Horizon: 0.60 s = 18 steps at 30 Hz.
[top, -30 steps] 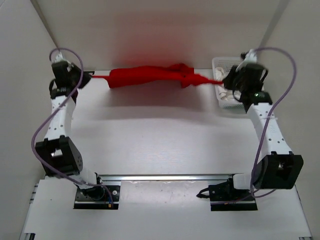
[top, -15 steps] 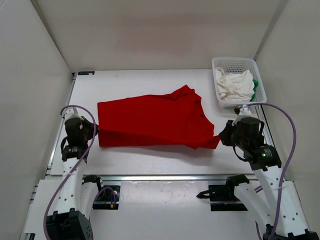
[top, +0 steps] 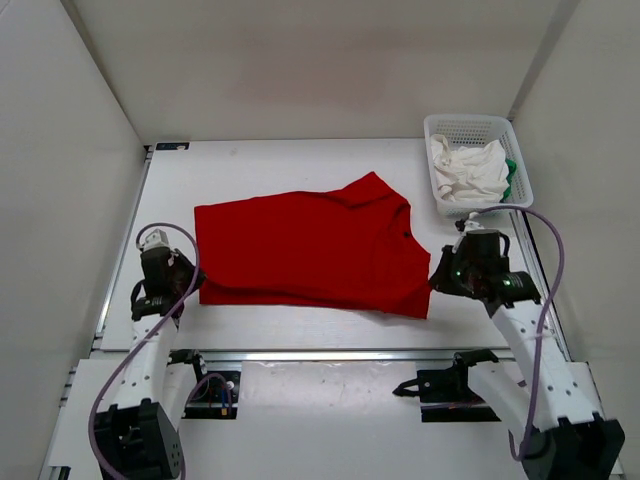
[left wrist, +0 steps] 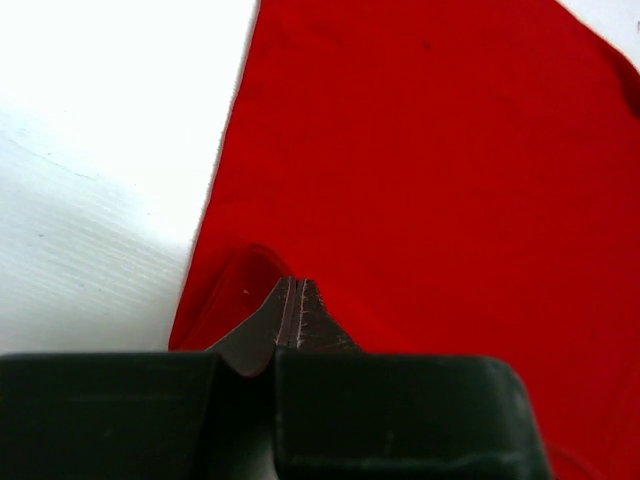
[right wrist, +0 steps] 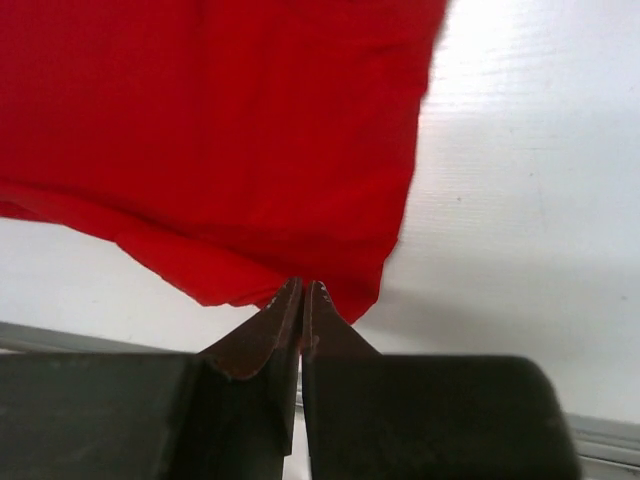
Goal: Fold and stack the t-shirts
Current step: Fold the flattened tshirt in 1/3 of the way
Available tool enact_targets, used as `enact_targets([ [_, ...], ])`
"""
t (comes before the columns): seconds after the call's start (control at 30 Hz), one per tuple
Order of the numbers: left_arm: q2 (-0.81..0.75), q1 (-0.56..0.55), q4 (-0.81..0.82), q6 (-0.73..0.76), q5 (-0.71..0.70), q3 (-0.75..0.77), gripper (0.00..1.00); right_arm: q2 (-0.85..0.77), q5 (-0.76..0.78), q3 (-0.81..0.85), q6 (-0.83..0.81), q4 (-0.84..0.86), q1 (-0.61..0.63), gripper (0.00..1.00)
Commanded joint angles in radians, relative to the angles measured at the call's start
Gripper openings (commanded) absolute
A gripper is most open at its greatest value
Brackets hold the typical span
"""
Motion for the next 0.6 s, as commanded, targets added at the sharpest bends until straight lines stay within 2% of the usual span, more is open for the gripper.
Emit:
enact_targets([
  [0.0,0.048,0.033,0.056,-0.009,0.063,-0.002,0.0,0.085,-0.046,-0.062,-0.012,0.151,-0.011,0.0],
  [0.2,0.19,0.03,0.136,-0.052,0.066,-0.004,0.0,0.287,-0.022,-0.013,-0.018,0.314,-0.011,0.0],
  [0.3,0.247,0.044,0.168,-0.08,0.065,0.015,0.0,0.4,0.021,0.096,-0.013,0.368,0.015,0.0],
  [0.43,0.313,0.065,0.188,-0.098,0.048,0.056,0.0,0.543,-0.078,0.193,-0.001,0.402,-0.063,0.0],
  [0.57,0.375,0.096,0.212,-0.117,0.046,0.082,0.0,0.602,-0.1,0.268,-0.007,0.459,-0.115,0.0],
])
